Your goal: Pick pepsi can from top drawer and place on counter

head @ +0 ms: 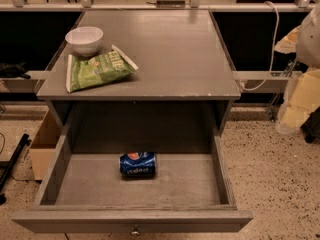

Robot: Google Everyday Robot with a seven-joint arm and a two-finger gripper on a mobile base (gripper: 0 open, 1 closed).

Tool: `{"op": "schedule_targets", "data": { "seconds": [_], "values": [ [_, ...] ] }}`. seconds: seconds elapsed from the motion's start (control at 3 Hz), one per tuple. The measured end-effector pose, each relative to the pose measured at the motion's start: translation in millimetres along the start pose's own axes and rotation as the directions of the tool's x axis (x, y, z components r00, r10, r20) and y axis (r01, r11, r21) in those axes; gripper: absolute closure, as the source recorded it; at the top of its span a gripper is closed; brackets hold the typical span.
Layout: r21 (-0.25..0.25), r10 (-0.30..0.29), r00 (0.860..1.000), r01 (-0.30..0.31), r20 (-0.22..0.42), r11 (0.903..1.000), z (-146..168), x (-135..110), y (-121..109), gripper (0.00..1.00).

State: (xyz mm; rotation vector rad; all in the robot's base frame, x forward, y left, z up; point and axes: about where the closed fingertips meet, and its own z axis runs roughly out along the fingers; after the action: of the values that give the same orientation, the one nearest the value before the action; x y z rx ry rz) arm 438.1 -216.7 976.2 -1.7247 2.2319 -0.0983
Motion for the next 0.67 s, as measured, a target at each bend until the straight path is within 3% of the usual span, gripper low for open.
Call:
{"op": "schedule_targets", "data": {
  "seconds": [0.33,0.67],
  "values": [
    [0.0,0.0,1.0,0.0,0.0,1.0,0.0,0.0,0.0,0.0],
    [-0.023,-0.005,1.0,0.006,0.026,0.9997,8.1,-6.3,19.9,0.0]
  ]
}}
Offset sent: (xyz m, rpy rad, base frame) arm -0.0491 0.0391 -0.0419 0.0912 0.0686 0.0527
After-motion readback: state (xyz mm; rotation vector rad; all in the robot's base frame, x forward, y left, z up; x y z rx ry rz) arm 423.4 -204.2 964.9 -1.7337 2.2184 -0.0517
